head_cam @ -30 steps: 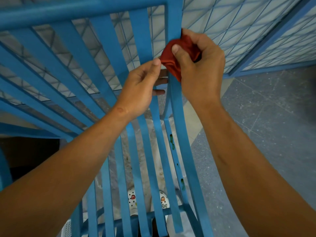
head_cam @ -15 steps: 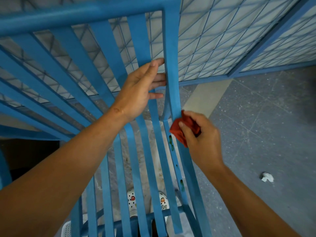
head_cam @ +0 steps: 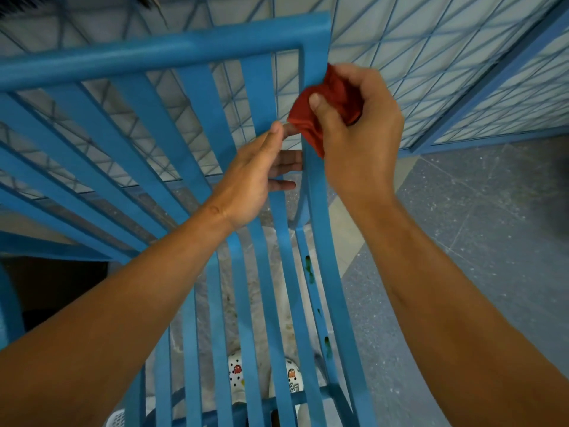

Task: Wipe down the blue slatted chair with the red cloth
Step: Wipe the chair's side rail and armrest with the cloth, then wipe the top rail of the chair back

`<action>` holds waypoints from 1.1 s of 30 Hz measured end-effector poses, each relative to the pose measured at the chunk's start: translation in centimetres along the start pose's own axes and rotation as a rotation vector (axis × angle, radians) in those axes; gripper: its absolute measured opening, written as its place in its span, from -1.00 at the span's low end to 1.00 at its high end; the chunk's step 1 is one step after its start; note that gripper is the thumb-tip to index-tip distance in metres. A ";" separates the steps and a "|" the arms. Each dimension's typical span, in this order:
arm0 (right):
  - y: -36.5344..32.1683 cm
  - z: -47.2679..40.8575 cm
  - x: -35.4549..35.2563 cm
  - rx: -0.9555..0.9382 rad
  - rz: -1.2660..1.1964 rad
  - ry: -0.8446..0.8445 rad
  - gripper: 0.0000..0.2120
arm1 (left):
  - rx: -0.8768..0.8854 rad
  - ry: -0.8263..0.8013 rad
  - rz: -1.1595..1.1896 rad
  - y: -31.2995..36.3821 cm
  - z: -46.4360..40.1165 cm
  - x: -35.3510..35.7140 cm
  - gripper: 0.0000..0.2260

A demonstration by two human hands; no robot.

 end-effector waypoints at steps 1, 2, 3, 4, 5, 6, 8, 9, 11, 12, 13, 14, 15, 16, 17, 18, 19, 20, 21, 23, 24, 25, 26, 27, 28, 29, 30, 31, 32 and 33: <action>-0.5 -0.7 -0.1 -0.029 -0.010 0.016 -0.71 | -0.005 -0.001 0.006 -0.1 0.0 0.0 -0.51; -0.9 -1.3 -0.2 -0.048 -0.017 0.031 -0.71 | -0.009 -0.002 0.011 -0.1 -0.1 -0.1 -0.52; -1.1 -1.6 -0.3 -0.058 -0.024 0.042 -0.70 | -0.010 -0.007 0.013 -0.1 -0.1 0.0 -0.54; -1.0 -1.7 -0.3 -0.060 -0.031 0.047 -0.70 | -0.012 -0.013 0.016 -0.2 -0.1 0.0 -0.54; -0.9 -1.6 -0.3 -0.059 -0.036 0.045 -0.70 | -0.014 -0.017 0.019 -0.2 -0.1 0.0 -0.53; -0.6 -1.3 -0.4 -0.051 -0.032 0.036 -0.70 | -0.016 -0.022 0.024 -0.2 0.0 0.1 -0.51; 0.2 -0.3 -0.6 -0.020 -0.036 0.013 -0.70 | -0.016 -0.038 0.036 -0.3 0.2 0.2 -0.43; 0.7 0.3 -0.7 0.001 -0.043 0.001 -0.69 | -0.013 -0.051 0.042 -0.4 0.3 0.3 -0.41; 1.5 1.3 -1.1 0.041 -0.047 -0.023 -0.70 | -0.013 -0.073 0.051 -0.6 0.4 0.5 -0.41; 1.8 1.7 -1.3 0.051 -0.042 -0.033 -0.70 | -0.014 -0.078 0.048 -0.7 0.5 0.6 -0.41; 2.0 2.1 -1.5 0.053 -0.035 -0.039 -0.71 | -0.015 -0.080 0.039 -0.8 0.5 0.6 -0.40; 2.2 2.3 -1.7 0.054 -0.033 -0.043 -0.71 | -0.017 -0.083 0.028 -0.9 0.6 0.7 -0.39; 2.2 2.4 -1.9 0.056 -0.034 -0.047 -0.71 | -0.020 -0.086 0.012 -0.9 0.7 0.7 -0.38; 2.2 2.4 -2.0 0.059 -0.031 -0.050 -0.71 | -0.026 -0.095 -0.007 -0.9 0.8 0.8 -0.37; 2.1 2.3 -2.1 0.061 -0.029 -0.053 -0.70 | -0.028 -0.102 -0.031 -0.9 0.9 0.8 -0.37; 1.9 2.0 -2.1 0.059 -0.029 -0.052 -0.70 | -0.026 -0.103 -0.052 -0.8 1.0 0.7 -0.38; 1.5 1.6 -2.1 0.051 -0.031 -0.047 -0.70 | -0.015 -0.098 -0.070 -0.6 1.2 0.7 -0.41; 1.1 1.2 -2.2 0.036 -0.032 -0.038 -0.70 | 0.002 -0.082 -0.090 -0.3 1.4 0.6 -0.45; 0.5 0.6 -2.2 0.015 -0.033 -0.029 -0.70 | 0.029 -0.058 -0.113 0.1 1.7 0.4 -0.47; -0.5 -0.5 -2.2 -0.028 -0.030 -0.006 -0.71 | 0.103 0.008 -0.155 1.0 2.2 -0.3 -0.49; -0.9 -1.0 -2.3 -0.044 -0.031 0.009 -0.71 | 0.146 0.042 -0.166 1.6 2.5 -0.8 -0.52; -1.3 -1.4 -2.3 -0.053 -0.038 0.024 -0.70 | 0.188 0.078 -0.173 2.3 2.8 -1.3 -0.56; -1.7 -1.7 -2.3 -0.060 -0.049 0.036 -0.70 | 0.231 0.110 -0.178 3.2 3.2 -1.9 -0.62; -2.0 -1.9 -2.4 -0.068 -0.051 0.045 -0.69 | 0.271 0.134 -0.191 3.9 3.6 -2.4 -0.68; -2.4 -2.2 -2.4 -0.082 -0.044 0.053 -0.69 | 0.304 0.152 -0.213 4.6 3.9 -3.0 -0.73; -2.7 -2.5 -2.4 -0.103 -0.037 0.059 -0.69 | 0.332 0.170 -0.241 5.1 4.2 -3.6 -0.75; -3.1 -2.8 -2.5 -0.130 -0.031 0.061 -0.69 | 0.353 0.185 -0.264 5.5 4.7 -4.3 -0.76; -3.6 -3.2 -2.4 -0.172 -0.016 0.051 -0.69 | 0.368 0.198 -0.282 5.9 5.1 -5.0 -0.78; -4.0 -3.5 -2.4 -0.235 0.033 0.038 -0.70 | 0.378 0.207 -0.295 6.1 5.6 -5.5 -0.80; -4.2 -3.7 -2.3 -0.315 0.118 0.030 -0.71 | 0.381 0.215 -0.311 6.2 6.1 -6.1 -0.82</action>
Point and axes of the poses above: each hand's wrist, its own z-axis away from the middle knuckle, its own x-axis out of the palm, y = z × x, the point moved 1 cm from there along -z, towards the middle knuckle, and after that the axes turned 11 degrees about z, right-handed, at the moved point
